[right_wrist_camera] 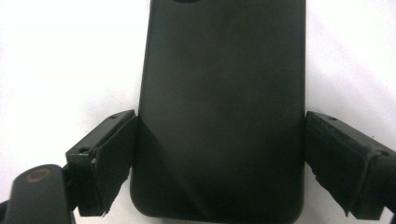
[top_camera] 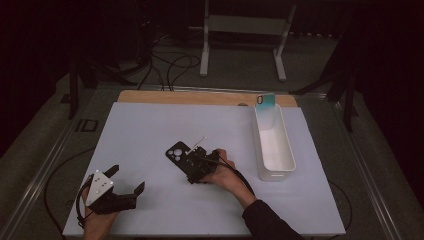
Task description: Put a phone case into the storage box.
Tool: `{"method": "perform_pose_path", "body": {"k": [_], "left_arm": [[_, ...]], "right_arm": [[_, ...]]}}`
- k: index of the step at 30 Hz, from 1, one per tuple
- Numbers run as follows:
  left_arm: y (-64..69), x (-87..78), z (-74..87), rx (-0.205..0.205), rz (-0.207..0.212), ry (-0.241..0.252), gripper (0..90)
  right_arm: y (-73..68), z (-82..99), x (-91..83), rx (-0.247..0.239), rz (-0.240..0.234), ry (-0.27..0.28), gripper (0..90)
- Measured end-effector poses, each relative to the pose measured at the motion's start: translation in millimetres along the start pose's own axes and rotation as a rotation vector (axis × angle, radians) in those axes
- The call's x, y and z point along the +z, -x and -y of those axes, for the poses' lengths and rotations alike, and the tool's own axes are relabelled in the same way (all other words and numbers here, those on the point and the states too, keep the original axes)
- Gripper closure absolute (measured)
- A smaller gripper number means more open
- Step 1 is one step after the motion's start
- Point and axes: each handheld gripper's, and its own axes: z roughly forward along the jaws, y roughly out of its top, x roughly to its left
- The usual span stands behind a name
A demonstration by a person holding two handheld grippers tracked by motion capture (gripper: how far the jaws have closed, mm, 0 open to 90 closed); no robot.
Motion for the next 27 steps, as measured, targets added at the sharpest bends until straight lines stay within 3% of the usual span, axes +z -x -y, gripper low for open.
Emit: {"method": "perform_pose_path", "body": {"k": [9, 27], "left_arm": [[0.1, 0.6, 0.2, 0.0, -0.002, -0.006, 0.0], [4.2, 6.2, -0.1, -0.006, 0.009, -0.04, 0.0]], "right_arm": [[2.5, 0.9, -2.5, -0.03, -0.017, -0.008, 15.1], [8.7, 11.0, -17.7, -0.024, -0.043, 0.087, 15.5]]}}
